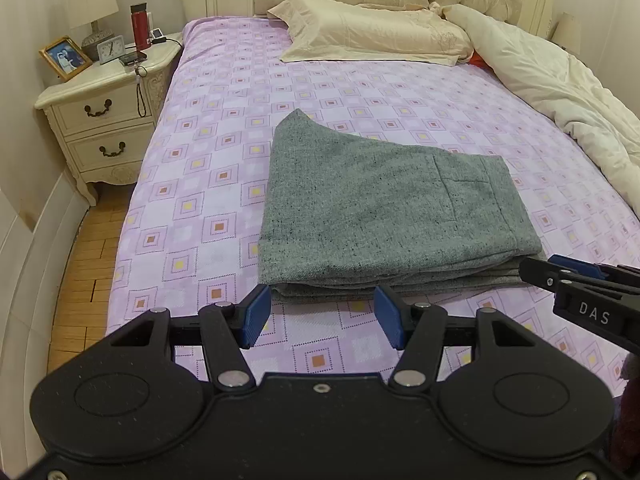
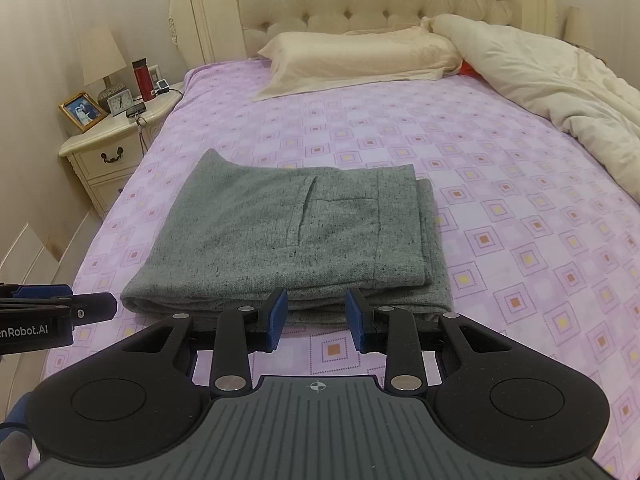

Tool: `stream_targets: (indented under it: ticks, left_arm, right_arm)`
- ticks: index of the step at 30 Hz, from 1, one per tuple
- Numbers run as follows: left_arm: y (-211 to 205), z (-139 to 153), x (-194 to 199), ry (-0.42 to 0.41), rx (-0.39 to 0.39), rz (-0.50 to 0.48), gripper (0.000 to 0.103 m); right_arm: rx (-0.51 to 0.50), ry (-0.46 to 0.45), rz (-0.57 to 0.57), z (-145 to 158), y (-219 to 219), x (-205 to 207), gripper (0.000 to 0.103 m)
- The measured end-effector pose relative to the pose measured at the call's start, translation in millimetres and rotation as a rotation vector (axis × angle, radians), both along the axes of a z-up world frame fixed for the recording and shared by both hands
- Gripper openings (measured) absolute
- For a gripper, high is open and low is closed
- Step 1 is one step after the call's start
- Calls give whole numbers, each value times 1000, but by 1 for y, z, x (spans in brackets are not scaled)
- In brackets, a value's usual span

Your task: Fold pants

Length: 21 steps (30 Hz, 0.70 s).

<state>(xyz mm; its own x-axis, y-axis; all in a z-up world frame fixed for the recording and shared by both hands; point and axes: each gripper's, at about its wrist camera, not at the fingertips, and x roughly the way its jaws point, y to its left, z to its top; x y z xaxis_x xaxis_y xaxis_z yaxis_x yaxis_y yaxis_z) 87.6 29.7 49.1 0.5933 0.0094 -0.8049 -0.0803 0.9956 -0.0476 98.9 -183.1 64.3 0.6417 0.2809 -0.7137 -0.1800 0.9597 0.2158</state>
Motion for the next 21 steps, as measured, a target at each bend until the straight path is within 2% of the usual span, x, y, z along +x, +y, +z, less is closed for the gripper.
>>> stream_targets:
  ticks: [21]
  left_arm:
    - [-3,0,-1,-8,14,-15,62]
  right_arm:
    - [6,-5,-2,1,1,-1,31]
